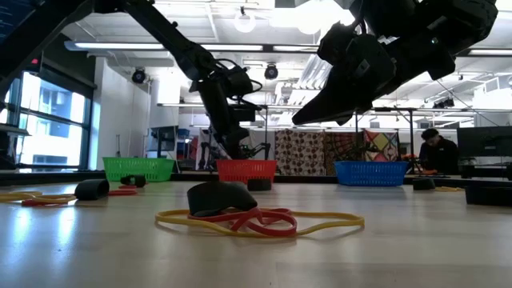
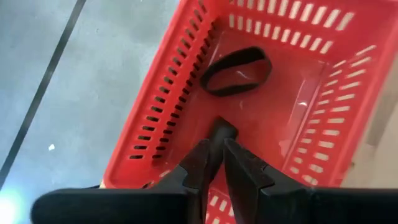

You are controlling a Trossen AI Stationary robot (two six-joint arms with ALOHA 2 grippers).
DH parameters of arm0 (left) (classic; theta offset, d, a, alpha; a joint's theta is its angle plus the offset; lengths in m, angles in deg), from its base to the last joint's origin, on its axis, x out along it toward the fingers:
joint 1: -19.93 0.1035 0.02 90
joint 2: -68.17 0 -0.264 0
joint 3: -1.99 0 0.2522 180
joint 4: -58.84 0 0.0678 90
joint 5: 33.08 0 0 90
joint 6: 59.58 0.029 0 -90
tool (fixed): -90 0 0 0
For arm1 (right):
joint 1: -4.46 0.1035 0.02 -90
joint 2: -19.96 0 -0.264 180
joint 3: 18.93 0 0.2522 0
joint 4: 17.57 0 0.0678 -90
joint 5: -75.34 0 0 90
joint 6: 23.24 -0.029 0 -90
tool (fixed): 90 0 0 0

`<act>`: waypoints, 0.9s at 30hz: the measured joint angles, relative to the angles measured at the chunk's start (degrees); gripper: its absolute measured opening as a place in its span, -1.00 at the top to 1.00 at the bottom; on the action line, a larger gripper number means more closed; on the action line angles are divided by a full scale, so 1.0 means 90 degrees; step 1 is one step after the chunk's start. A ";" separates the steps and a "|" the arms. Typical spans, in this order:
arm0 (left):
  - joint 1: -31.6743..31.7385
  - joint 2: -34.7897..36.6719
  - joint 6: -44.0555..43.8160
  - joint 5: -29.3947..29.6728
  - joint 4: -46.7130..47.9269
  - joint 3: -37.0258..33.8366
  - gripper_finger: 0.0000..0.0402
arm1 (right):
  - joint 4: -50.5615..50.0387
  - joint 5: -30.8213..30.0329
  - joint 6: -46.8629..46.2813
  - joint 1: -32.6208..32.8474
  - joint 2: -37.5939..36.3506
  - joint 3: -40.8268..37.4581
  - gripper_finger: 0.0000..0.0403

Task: Sort rubber bands into baskets
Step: Put the red rubber band into the green bin

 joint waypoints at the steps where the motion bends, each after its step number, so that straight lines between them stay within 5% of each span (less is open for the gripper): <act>1: -0.0013 0.0000 0.0004 0.0002 -0.0011 0.0000 0.79 | -0.0002 0.0000 -0.0013 0.0000 0.0000 0.0000 1.00; 8: -0.0104 0.0107 0.0212 0.0091 0.0141 0.0000 0.74 | -0.0037 -0.0002 -0.0159 0.0000 0.0000 0.0000 1.00; 13: -0.0371 0.0736 0.0214 -0.0129 -0.0324 -0.0434 0.95 | -0.0408 -0.0249 -0.0356 0.0018 0.0000 0.0000 1.00; 20: -0.1023 0.2119 -0.0045 -0.0152 -0.2124 -0.2177 0.99 | -0.0683 -0.0796 -0.0452 0.0152 0.0000 0.0000 1.00; 27: -0.1842 0.3545 -0.0466 -0.0146 -0.3583 -0.3907 1.00 | -0.0691 -0.0584 -0.0628 0.0175 0.0000 0.0000 1.00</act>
